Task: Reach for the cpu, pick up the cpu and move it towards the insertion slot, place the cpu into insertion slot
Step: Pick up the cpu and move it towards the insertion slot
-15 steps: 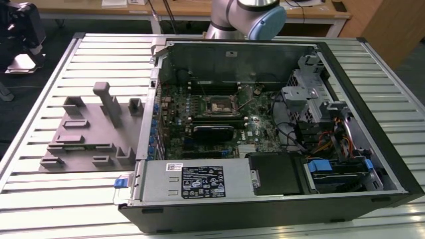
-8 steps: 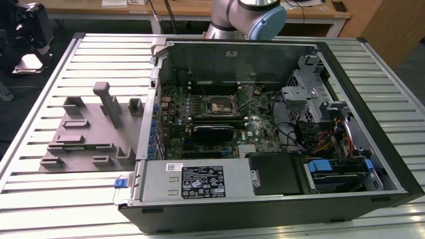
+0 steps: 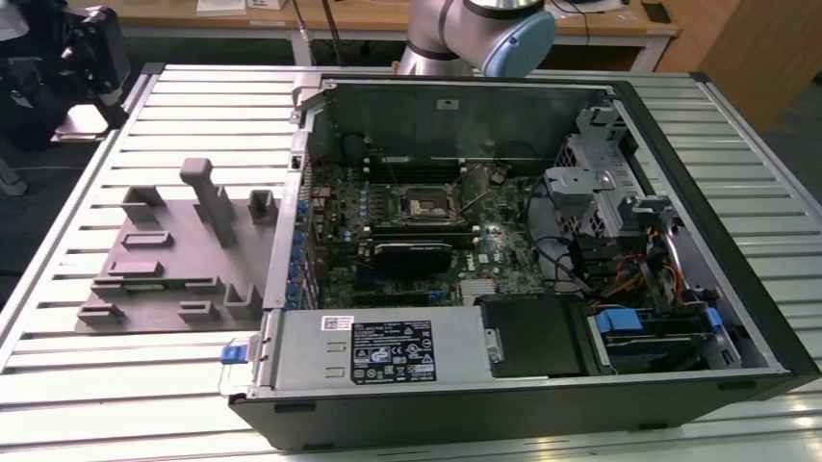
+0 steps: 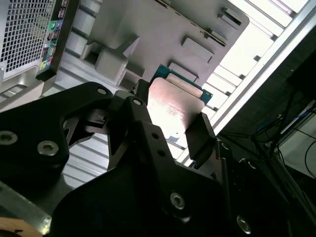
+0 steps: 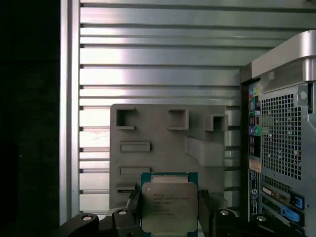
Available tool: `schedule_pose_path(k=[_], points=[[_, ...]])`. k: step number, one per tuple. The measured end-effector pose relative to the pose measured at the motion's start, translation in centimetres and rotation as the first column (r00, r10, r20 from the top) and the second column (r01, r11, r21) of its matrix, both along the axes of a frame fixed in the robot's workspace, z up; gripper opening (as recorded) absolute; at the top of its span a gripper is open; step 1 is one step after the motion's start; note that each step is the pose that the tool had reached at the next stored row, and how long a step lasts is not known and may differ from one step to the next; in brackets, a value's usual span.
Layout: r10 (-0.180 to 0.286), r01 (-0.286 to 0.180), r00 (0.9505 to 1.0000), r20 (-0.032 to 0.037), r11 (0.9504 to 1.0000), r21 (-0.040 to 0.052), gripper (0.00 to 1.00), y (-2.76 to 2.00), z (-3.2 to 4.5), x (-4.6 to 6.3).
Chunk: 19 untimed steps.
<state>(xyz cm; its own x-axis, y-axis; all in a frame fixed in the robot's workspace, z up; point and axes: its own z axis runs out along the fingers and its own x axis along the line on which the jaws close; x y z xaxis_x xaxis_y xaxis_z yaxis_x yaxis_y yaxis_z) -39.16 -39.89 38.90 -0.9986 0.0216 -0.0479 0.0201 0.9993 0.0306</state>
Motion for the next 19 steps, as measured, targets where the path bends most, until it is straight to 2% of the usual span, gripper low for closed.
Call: schedule_pose_path(k=[19], points=[[0.0,0.0,1.0,-0.0007,1.0,0.0,0.54,0.0,0.0,4.5]])
